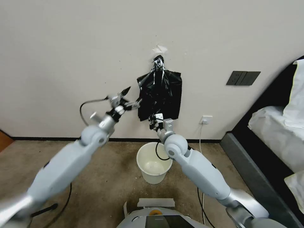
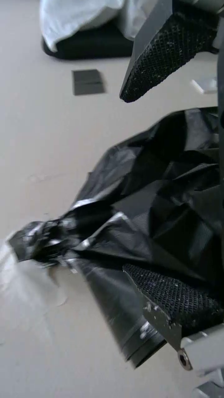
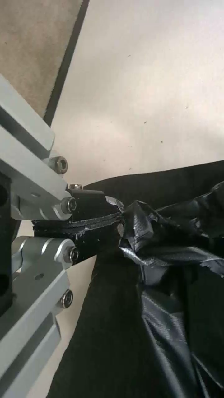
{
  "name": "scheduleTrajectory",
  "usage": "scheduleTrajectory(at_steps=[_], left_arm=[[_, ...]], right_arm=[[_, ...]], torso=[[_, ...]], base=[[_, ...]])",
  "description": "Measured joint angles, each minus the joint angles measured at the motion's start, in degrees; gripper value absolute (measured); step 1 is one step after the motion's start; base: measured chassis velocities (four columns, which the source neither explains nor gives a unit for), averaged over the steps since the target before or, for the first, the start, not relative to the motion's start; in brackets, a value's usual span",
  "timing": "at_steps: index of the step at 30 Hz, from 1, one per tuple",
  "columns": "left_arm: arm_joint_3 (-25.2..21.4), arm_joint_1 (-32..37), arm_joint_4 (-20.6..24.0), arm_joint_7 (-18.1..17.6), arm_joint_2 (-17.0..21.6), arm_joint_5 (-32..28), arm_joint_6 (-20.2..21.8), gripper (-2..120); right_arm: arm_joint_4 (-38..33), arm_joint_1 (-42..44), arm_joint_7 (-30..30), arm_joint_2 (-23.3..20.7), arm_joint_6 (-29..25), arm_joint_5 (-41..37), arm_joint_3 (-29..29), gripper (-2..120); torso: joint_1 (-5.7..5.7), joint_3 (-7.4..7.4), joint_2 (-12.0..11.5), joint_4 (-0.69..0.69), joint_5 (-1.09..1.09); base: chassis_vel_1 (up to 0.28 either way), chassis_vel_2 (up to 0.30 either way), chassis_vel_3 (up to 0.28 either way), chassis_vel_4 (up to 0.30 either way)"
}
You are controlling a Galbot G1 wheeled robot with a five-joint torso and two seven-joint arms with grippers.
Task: Place a trash bag onto the trash bin.
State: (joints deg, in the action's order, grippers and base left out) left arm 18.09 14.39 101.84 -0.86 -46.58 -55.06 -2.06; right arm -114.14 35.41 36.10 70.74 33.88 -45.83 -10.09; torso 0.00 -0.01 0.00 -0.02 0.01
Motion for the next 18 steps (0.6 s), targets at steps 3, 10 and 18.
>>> scheduleTrajectory(at_steps=[3, 10, 18], left_arm=[[1.53, -1.17, -0.09, -2.98, -1.13, 0.62, 3.24, 93], [2.84, -2.25, -1.73, -6.84, -2.22, 2.94, 6.68, 85], [2.72, -2.16, -2.32, -8.62, -2.75, 3.61, 6.91, 59]], right_arm=[[0.0, 0.03, -0.33, 0.05, -0.54, 0.21, 0.63, 0], [-0.37, 0.56, -1.22, -0.49, -1.42, 0.76, 1.46, 0], [-0.37, 0.9, -1.75, -0.5, -2.11, 1.58, 1.6, 0]], torso=[[0.0, 0.0, 0.0, 0.01, -0.01], [0.0, 0.0, 0.0, 0.01, 0.0], [0.0, 0.0, 0.0, 0.02, -0.01]], base=[[0.0, 0.0, 0.0, 0.0], [0.0, 0.0, 0.0, 0.0], [0.0, 0.0, 0.0, 0.0]])
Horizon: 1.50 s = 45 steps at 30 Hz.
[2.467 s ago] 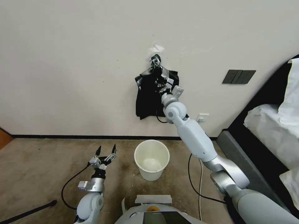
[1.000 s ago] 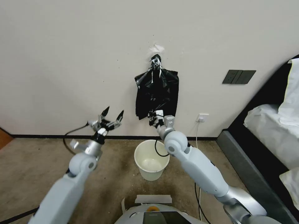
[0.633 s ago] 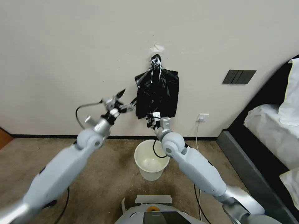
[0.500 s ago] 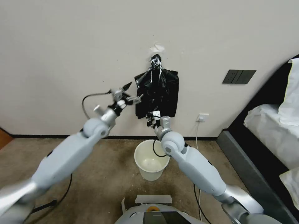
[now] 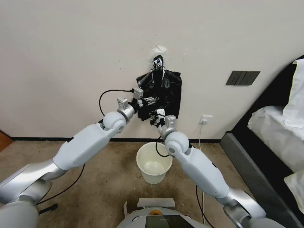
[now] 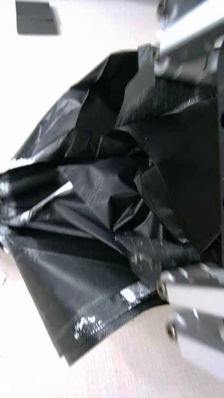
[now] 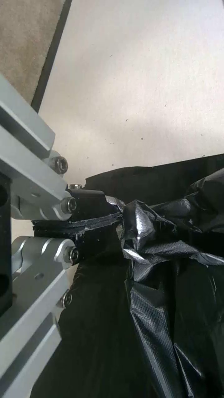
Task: Place a trash bag onto the trash bin.
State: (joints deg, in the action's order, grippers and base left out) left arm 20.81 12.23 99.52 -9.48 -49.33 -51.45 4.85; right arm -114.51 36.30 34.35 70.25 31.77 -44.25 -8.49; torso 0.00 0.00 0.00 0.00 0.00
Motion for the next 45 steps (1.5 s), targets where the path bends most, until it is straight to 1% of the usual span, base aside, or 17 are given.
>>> scheduleTrajectory(at_steps=[2, 5, 6, 10, 11, 13, 14, 16, 26, 28, 30, 34, 37, 39, 41, 42, 45], left_arm=[[-0.16, 0.1, -0.1, -0.38, -0.16, 0.0, 0.0, 56], [-0.47, 0.69, -0.93, -0.64, -1.52, -0.03, -0.19, 41], [-0.47, 0.69, -0.93, -0.64, -1.52, -0.03, -0.19, 41], [0.11, 0.65, -1.34, -0.58, -2.21, -0.05, -0.19, 22], [0.11, 0.65, -1.34, -0.58, -2.21, -0.05, -0.19, 22], [0.45, 0.29, -1.92, -0.46, -2.45, -0.03, -0.2, 11], [0.45, 0.29, -1.92, -0.46, -2.45, -0.03, -0.2, 11], [0.7, -0.06, -2.32, -0.37, -2.57, -0.03, -0.33, 1], [1.8, -0.92, -2.86, -0.24, -2.81, -0.02, -0.95, 0], [1.09, -0.43, -2.87, -0.6, -2.96, -0.04, -1.68, 0], [-2.01, 1.45, -2.39, -2.19, -3.44, -0.62, -2.93, 0], [-4.69, 3.04, -1.85, -3.09, -3.91, -1.38, -3.41, 0], [-8.27, 5.62, -0.67, -3.65, -4.19, -2.1, -3.78, 0], [-9.0, 6.16, -0.46, -3.65, -4.16, -2.14, -3.8, 0], [-10.31, 7.19, -0.25, -3.66, -4.02, -2.23, -3.83, 0], [-10.31, 7.19, -0.25, -3.66, -4.02, -2.23, -3.83, 0], [-11.05, 8.0, -0.12, -3.61, -3.91, -2.23, -3.91, 0]], right_arm=[[0.0, 0.01, -0.09, -0.04, -0.15, 0.05, 0.08, 0], [-0.02, 0.13, -0.46, -0.3, -0.77, 0.58, 0.38, 0], [-0.02, 0.13, -0.46, -0.3, -0.77, 0.58, 0.38, 0], [-0.24, 0.12, -1.07, -0.49, -1.33, 1.45, 0.43, 0], [-0.24, 0.12, -1.07, -0.49, -1.33, 1.45, 0.43, 0], [-0.33, 0.11, -1.3, -0.48, -1.53, 1.78, 0.51, 0], [-0.33, 0.11, -1.3, -0.48, -1.53, 1.78, 0.51, 0], [-0.34, 0.09, -1.47, -0.46, -1.71, 2.0, 0.56, 0], [-0.2, 0.1, -1.77, -0.28, -2.55, 2.48, 0.63, 0], [-0.2, 0.09, -2.2, -0.33, -2.96, 2.92, 0.67, 0], [-0.62, 0.21, -2.84, -0.4, -4.19, 3.2, 1.06, 0], [-0.97, 0.62, -3.16, -0.38, -4.4, 3.14, 1.35, 0], [-2.24, 2.24, -4.3, -0.51, -4.38, 5.63, 1.92, 12], [-2.86, 3.05, -5.06, -0.6, -4.17, 7.63, 2.48, 15], [-4.65, 5.55, -7.2, -1.01, -4.37, 11.86, 4.61, 27], [-4.65, 5.55, -7.2, -1.01, -4.37, 11.86, 4.61, 27], [-7.47, 7.22, -9.18, -2.02, -6.27, 14.07, 7.87, 40]], torso=[[0.0, 0.0, 0.0, 0.0, 0.0], [0.0, 0.0, 0.0, 0.0, 0.0], [0.0, 0.0, 0.0, 0.0, 0.0], [0.0, 0.0, 0.0, 0.0, 0.0], [0.0, 0.0, 0.0, 0.0, 0.0], [0.0, 0.0, 0.0, 0.0, 0.0], [0.0, 0.0, 0.0, 0.0, 0.0], [0.0, 0.0, 0.0, 0.0, 0.0], [0.0, 0.0, 0.0, 0.0, 0.0], [0.0, 0.0, 0.0, 0.01, 0.0], [0.0, 0.0, 0.0, 0.0, 0.0], [0.0, 0.0, 0.0, -0.01, -0.01], [0.0, 0.0, 0.0, -0.01, -0.01], [0.0, 0.01, 0.0, -0.01, -0.01], [0.0, 0.0, 0.0, 0.0, -0.01], [0.0, 0.0, 0.0, 0.0, -0.01], [-0.01, 0.0, 0.0, 0.02, 0.0]], base=[[0.0, 0.0, 0.0, 0.0], [0.0, 0.0, 0.0, 0.0], [0.0, 0.0, 0.0, 0.0], [0.0, 0.0, 0.0, 0.0], [0.0, 0.0, 0.0, 0.0], [0.0, 0.0, 0.0, 0.0], [0.0, 0.0, 0.0, 0.0], [0.0, 0.0, 0.0, 0.0], [0.0, 0.0, 0.0, 0.0], [0.0, 0.0, 0.0, 0.0], [0.0, 0.0, 0.0, 0.0], [0.0, 0.0, 0.0, 0.0], [0.0, 0.0, 0.0, 0.0], [0.0, 0.0, 0.0, 0.0], [0.0, 0.0, 0.0, 0.0], [0.0, 0.0, 0.0, 0.0], [0.0, 0.0, 0.0, 0.0]])
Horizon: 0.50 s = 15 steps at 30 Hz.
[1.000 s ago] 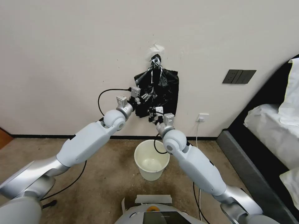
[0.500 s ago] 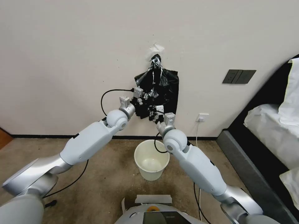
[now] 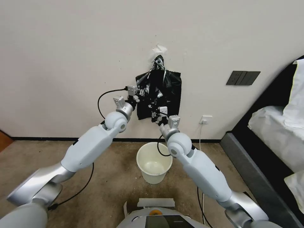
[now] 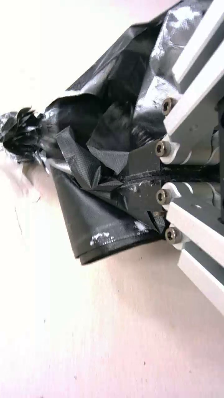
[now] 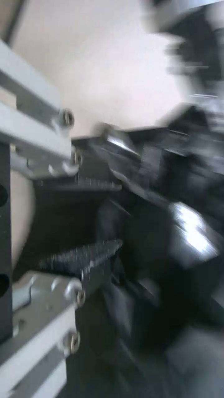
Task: Place a trash bag onto the trash bin.
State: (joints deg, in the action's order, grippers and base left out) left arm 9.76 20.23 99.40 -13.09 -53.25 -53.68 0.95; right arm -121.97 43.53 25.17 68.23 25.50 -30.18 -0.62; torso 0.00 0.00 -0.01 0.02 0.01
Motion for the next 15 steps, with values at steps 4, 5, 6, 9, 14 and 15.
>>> scheduleTrajectory(at_steps=[4, 5, 6, 9, 14, 15], left_arm=[[-0.16, 0.22, -0.04, 0.05, -0.15, 0.05, -0.02, 0], [-0.16, 0.22, -0.04, 0.05, -0.15, 0.05, -0.02, 0], [-0.16, 0.22, -0.12, 0.07, -0.38, 0.08, -0.02, 0], [-0.03, 0.07, -0.44, 0.09, -1.33, 0.18, -0.02, 0], [-0.01, -0.08, -0.59, 0.14, -1.62, 0.21, -0.07, 0], [-0.01, -0.09, -0.62, 0.15, -1.64, 0.22, -0.09, 0]], right_arm=[[-0.89, -2.82, -1.6, -1.69, -1.09, 1.28, 1.64, 53], [-0.89, -2.82, -1.6, -1.69, -1.09, 1.28, 1.64, 53], [-0.31, -5.05, -1.9, -2.57, -1.02, 1.62, 0.78, 60], [3.46, -12.59, -0.76, -4.7, 1.44, 1.26, -5.19, 73], [6.62, -17.74, 0.88, -4.7, 2.82, -0.34, -8.94, 85], [8.03, -19.42, 1.3, -4.48, 3.09, -0.66, -10.12, 90]], torso=[[0.0, 0.0, 0.0, 0.0, 0.0], [0.0, 0.0, 0.0, 0.0, 0.0], [0.0, 0.0, 0.01, -0.01, 0.0], [0.0, 0.0, 0.01, -0.03, -0.01], [0.0, 0.0, 0.01, -0.02, 0.0], [0.0, 0.0, 0.01, -0.01, -0.01]], base=[[0.0, 0.0, 0.0, 0.0], [0.0, 0.0, 0.0, 0.0], [0.0, 0.0, 0.0, 0.0], [0.0, 0.0, 0.0, 0.0], [0.0, 0.0, 0.0, 0.0], [0.0, 0.0, 0.0, 0.0]])
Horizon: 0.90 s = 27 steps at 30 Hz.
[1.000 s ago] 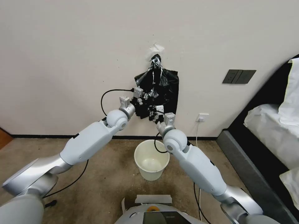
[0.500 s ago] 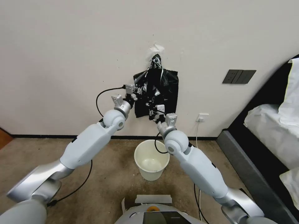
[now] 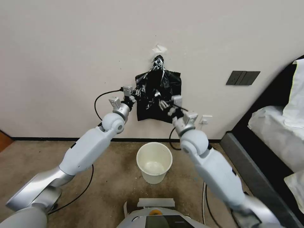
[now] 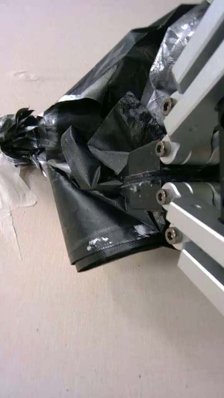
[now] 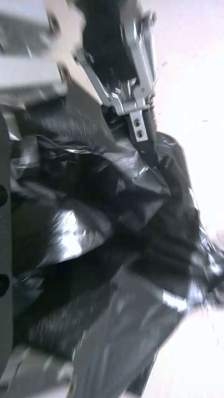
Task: Place a trash bag onto the trash bin.
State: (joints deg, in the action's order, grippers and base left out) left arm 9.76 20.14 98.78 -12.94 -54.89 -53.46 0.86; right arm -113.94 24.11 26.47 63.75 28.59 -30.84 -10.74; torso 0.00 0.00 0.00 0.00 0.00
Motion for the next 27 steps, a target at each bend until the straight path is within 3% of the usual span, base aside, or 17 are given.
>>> scheduleTrajectory(at_steps=[2, 8, 18, 27], left_arm=[[-0.07, 0.02, 0.01, 0.04, 0.03, 0.0, -0.06, 0], [-0.43, 0.41, 0.55, 0.09, 0.73, 0.01, -0.14, 0], [-1.14, 0.83, 1.14, 0.2, 1.62, -0.11, -0.2, 0], [-1.15, 1.11, 0.96, 0.21, 1.31, -0.12, -0.23, 0]], right_arm=[[4.13, -3.42, 0.54, 0.93, 0.24, 0.13, -2.07, 96], [10.47, -6.63, 1.33, 2.47, 1.21, 0.48, -3.89, 91], [12.92, -6.1, 1.78, 2.62, 1.2, 1.02, -4.4, 49], [12.73, -6.09, 1.91, 2.65, 0.96, 0.96, -4.29, 21]], torso=[[0.0, 0.0, 0.0, -0.02, 0.0], [0.0, 0.0, 0.0, -0.01, 0.0], [0.0, 0.0, 0.0, 0.01, 0.0], [0.0, 0.0, 0.0, 0.0, 0.0]], base=[[0.0, 0.0, 0.0, 0.0], [0.0, 0.0, 0.0, 0.0], [0.0, 0.0, 0.0, 0.0], [0.0, 0.0, 0.0, 0.0]])
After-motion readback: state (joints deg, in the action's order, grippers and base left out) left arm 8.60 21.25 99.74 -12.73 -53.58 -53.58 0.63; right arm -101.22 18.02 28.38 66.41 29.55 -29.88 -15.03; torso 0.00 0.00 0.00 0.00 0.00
